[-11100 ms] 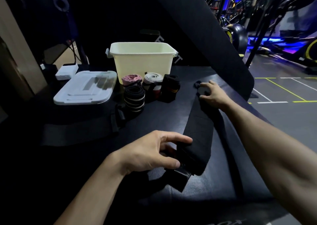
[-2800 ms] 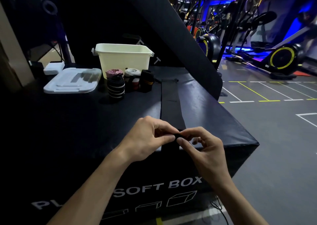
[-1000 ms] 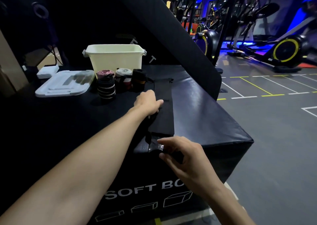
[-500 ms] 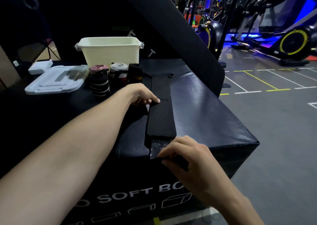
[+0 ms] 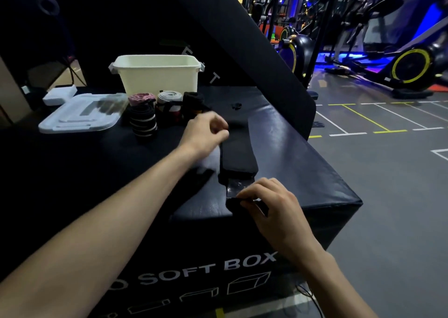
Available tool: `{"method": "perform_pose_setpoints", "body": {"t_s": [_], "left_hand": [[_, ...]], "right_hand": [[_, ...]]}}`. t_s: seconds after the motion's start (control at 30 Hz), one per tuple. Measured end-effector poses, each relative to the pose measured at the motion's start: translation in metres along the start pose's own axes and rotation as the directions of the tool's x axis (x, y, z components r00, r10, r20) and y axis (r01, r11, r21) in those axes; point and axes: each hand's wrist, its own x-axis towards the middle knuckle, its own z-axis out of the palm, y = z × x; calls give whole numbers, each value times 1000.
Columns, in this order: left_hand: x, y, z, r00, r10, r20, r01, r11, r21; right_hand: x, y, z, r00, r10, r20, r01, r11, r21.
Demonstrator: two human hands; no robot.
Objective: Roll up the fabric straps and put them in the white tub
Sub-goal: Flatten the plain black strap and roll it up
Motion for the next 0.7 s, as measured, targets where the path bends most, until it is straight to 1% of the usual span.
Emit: {"method": "perform_pose_setpoints", "body": {"t_s": [0.03,0.07,0.1,0.13,0.2,0.3,0.37,0.43,0.57,0.7], "left_hand": [[-23,5,-6,992,116,45,-118,993,24],[-46,6,-11,972,206,116,-209,978,8],[-70,8,-14,948,258,184,-261,965,-11],[-90,7,-16,932,283,225,-287,958,-19],[-117,2,-17,925,282,254,-290,957,-3],[-131,-3,-20,943,238,231,-240,971,-17],[-135,-3,-22,939,242,245,-244,970,-25],[-139,-5,-18,935,260,239,-272,962,15],[-147,-6,-9,956,264,130,-281,951,133],[-156,-4,-1,954,295,45,-297,927,229]], "right_hand": [[-1,-1,0,1000,-8,3,8,1000,6],[-1,-2,0,1000,-17,9,17,1000,8],[-1,-3,1,1000,-22,12,22,1000,10],[-2,-4,1,1000,-19,15,19,1000,14],[-3,-5,2,1000,5,16,-6,1000,25],[-6,-7,1,999,32,5,-32,999,40],[-7,-9,2,999,39,-12,-39,998,42],[-8,-10,3,999,46,-26,-45,998,37],[-11,-13,4,992,87,-92,-81,995,64],[-14,-16,5,987,118,-112,-105,988,117]]}}
